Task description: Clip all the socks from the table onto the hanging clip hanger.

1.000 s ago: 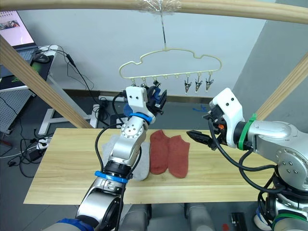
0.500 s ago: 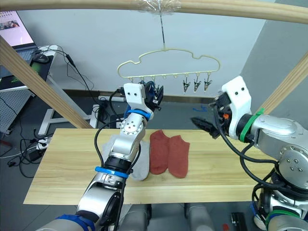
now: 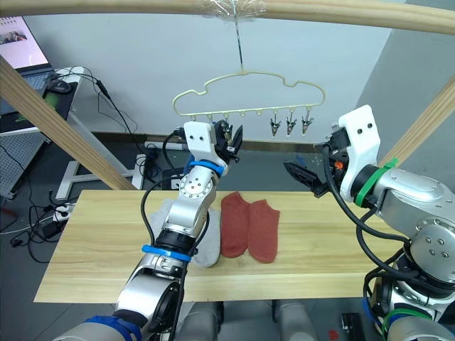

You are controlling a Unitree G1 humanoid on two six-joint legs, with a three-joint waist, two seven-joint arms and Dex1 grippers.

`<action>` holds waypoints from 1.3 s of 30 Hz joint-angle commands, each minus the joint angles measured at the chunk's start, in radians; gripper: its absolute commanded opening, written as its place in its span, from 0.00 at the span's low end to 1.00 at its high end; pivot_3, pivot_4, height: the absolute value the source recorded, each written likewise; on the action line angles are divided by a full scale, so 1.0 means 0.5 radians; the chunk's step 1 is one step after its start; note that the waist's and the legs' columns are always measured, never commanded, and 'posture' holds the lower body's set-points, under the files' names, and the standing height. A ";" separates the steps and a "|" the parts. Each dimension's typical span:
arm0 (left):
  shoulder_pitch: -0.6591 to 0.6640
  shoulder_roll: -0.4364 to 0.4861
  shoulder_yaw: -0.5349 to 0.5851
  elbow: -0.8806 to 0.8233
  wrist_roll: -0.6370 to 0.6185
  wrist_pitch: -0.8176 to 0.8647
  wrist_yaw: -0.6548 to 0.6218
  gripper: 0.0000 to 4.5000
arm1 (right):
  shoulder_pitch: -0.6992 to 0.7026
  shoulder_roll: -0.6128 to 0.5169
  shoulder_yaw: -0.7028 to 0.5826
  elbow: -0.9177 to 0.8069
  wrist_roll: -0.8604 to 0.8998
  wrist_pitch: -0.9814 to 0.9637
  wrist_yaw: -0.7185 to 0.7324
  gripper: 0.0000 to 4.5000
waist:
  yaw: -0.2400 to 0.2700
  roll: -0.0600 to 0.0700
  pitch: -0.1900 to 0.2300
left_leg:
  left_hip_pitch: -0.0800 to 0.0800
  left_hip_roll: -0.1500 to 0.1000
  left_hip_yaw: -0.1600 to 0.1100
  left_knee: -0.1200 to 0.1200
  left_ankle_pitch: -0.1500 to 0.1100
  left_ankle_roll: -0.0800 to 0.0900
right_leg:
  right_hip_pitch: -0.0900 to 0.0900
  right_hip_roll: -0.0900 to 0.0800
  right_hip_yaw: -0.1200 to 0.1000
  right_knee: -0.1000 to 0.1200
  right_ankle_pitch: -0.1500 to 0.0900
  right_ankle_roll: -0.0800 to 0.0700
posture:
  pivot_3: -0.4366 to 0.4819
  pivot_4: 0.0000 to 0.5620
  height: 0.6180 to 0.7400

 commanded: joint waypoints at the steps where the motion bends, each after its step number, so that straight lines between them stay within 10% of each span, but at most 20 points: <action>1: -0.045 -0.027 -0.007 -0.047 0.007 -0.050 0.001 0.55 | -0.081 0.028 -0.084 -0.063 0.004 -0.030 -0.030 0.97 | -0.005 0.000 0.000 | 0.000 0.000 0.000 0.000 0.000 0.000 | 0.000 0.000 0.000 0.000 0.000 0.000 | 0.35 0.45 1.00; 39: -0.077 -0.039 0.039 -0.025 -0.027 -0.030 -0.001 0.47 | -0.109 0.057 -0.109 -0.057 -0.002 -0.002 -0.067 0.98 | -0.024 0.000 0.000 | -0.003 0.000 0.000 -0.003 -0.001 0.001 | 0.000 0.000 0.000 -0.009 0.000 0.000 | 0.35 0.45 1.00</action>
